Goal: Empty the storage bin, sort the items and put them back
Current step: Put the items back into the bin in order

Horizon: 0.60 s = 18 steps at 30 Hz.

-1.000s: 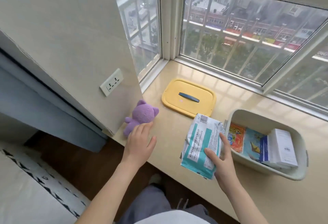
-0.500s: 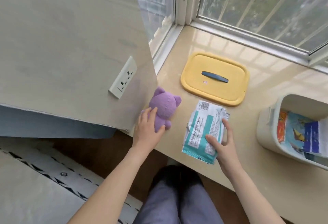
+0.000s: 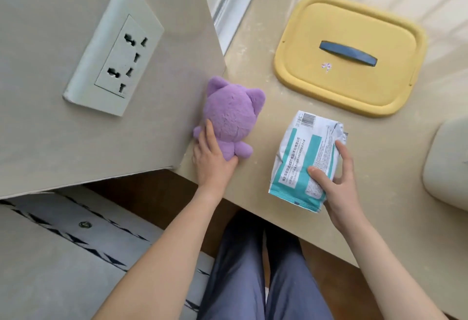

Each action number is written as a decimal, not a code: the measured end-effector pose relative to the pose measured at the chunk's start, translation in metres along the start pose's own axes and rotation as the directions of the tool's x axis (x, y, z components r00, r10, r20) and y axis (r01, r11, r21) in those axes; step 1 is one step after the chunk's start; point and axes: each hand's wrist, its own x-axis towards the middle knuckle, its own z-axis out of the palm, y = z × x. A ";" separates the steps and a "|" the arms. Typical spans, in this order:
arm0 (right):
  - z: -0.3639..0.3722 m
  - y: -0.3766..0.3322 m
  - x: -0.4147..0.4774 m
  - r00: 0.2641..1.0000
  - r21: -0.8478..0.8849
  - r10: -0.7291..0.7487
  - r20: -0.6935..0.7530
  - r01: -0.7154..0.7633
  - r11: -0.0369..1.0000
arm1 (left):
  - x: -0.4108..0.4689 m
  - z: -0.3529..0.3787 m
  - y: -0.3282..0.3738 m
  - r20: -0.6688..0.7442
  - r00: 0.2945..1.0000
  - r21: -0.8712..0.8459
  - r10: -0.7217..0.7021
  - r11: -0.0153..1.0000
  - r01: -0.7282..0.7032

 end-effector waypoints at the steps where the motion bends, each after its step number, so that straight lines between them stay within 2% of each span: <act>1: 0.000 0.002 0.000 1.000 0.006 0.010 0.001 -0.010 1.000 | 0.003 -0.004 0.000 0.007 1.000 -0.035 -0.005 0.999 0.005; 3: -0.002 0.002 -0.003 1.000 0.028 0.022 0.008 -0.023 0.999 | 0.007 -0.013 0.003 0.044 0.998 -0.105 -0.038 0.994 0.043; 5: -0.003 -0.004 -0.010 1.000 0.043 0.025 0.004 -0.025 0.999 | 0.005 -0.025 0.009 0.063 0.997 -0.101 -0.040 0.994 0.047; 8: -0.005 -0.017 -0.029 1.000 0.056 0.015 0.006 -0.015 0.998 | -0.011 -0.049 0.019 0.052 0.998 -0.074 0.045 0.996 -0.041; 12: -0.013 -0.041 -0.063 1.000 0.093 -0.017 -0.005 0.018 0.996 | -0.041 -0.090 0.041 -0.032 0.985 -0.159 0.168 0.972 -0.171; 18: -0.035 -0.084 -0.126 0.990 0.190 -0.128 -0.052 0.135 0.972 | -0.070 -0.155 0.089 -0.120 0.940 -0.194 0.319 0.921 -0.338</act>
